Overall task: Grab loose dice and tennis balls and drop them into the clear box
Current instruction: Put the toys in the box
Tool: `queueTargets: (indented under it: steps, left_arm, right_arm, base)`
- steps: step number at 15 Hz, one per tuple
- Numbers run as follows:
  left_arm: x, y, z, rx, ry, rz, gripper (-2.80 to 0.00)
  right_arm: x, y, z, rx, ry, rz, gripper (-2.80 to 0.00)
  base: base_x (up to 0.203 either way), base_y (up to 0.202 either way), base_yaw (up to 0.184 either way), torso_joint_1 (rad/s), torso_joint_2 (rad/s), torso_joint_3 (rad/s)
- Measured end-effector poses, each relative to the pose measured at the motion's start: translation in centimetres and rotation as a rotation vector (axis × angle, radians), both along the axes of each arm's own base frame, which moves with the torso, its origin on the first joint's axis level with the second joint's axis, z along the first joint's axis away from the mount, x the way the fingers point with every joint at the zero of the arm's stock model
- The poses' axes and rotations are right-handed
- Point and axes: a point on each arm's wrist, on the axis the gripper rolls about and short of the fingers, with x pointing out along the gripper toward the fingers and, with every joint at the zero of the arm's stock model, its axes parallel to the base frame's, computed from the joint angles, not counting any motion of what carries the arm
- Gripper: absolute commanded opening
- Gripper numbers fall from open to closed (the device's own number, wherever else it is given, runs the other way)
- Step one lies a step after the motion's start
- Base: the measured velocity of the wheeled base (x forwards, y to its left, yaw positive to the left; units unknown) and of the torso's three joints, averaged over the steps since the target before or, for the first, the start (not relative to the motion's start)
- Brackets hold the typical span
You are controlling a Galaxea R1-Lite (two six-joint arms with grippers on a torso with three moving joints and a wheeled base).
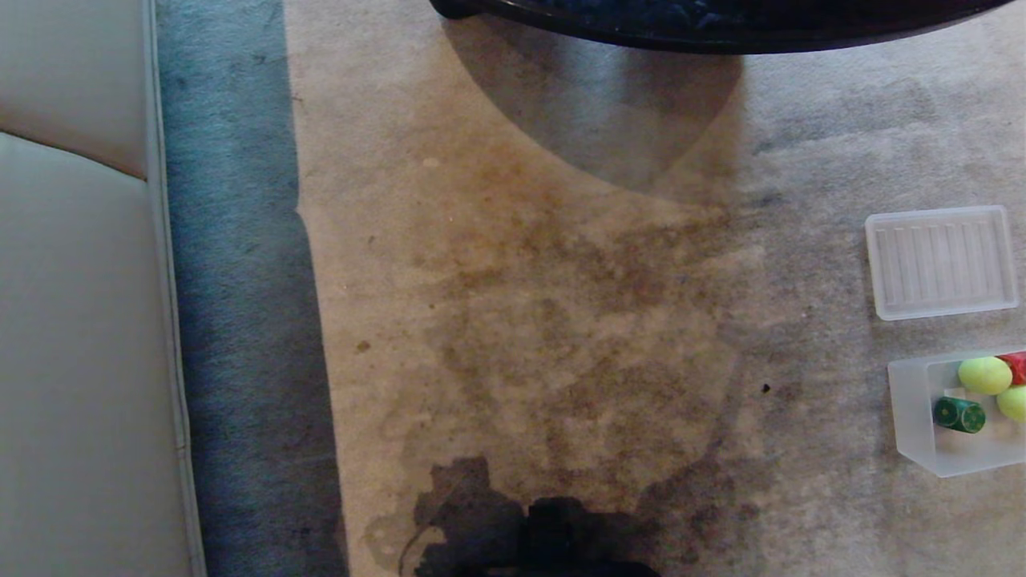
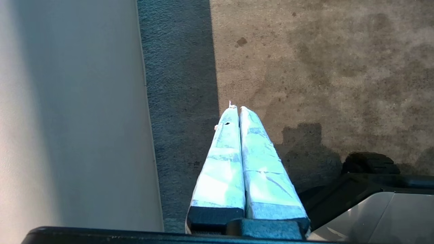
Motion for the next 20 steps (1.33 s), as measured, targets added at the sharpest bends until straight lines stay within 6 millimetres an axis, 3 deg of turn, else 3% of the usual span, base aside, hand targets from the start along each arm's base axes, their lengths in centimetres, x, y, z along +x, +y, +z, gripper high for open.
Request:
queueTargets:
  steps: [5,20]
  left_arm:
    - [0.0,0.0,0.0,0.0,0.0,0.0,-2.8]
    - [0.0,0.0,0.0,0.0,0.0,0.0,-2.8]
  right_arm:
    - [-0.7,0.08,-0.9,0.009,-0.097,0.03,-2.8]
    - [-0.83,0.08,-1.07,0.009,-0.108,0.029,-2.8]
  base:
    - [0.0,0.0,0.0,0.0,0.0,0.0]
    - [0.0,0.0,0.0,0.0,0.0,0.0]
